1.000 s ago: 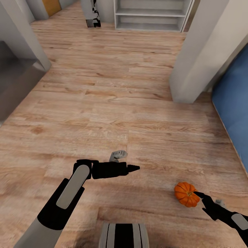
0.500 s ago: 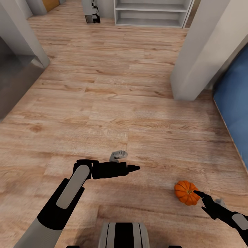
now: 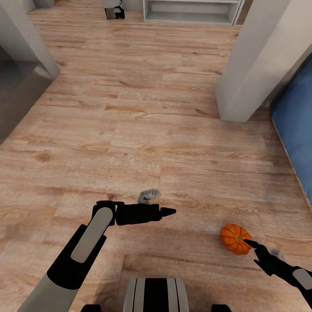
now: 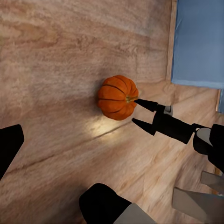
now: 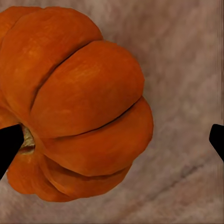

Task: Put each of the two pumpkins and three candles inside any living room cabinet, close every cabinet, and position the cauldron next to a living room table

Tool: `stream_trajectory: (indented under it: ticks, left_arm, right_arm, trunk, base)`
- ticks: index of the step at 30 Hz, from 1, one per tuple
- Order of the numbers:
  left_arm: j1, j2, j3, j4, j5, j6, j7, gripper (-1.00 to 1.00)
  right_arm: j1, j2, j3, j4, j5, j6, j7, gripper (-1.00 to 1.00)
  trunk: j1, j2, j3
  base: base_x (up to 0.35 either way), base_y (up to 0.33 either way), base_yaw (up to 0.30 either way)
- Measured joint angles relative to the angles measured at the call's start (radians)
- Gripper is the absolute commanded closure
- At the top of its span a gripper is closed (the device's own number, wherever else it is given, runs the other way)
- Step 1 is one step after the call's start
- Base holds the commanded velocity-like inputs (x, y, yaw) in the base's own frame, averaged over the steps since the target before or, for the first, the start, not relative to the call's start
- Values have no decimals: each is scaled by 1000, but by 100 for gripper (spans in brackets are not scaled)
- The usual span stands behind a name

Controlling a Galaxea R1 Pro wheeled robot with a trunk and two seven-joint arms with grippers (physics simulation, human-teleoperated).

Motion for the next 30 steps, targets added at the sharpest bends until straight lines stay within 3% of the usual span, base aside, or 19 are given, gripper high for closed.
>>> stream_trajectory:
  ticks: [30]
  left_arm:
    - [0, 0, 1, 0, 1, 0, 0, -100]
  right_arm:
    - [0, 2, 5, 0, 3, 0, -1, -100]
  trunk:
    - [0, 0, 0]
  base:
    - [22, 11, 0]
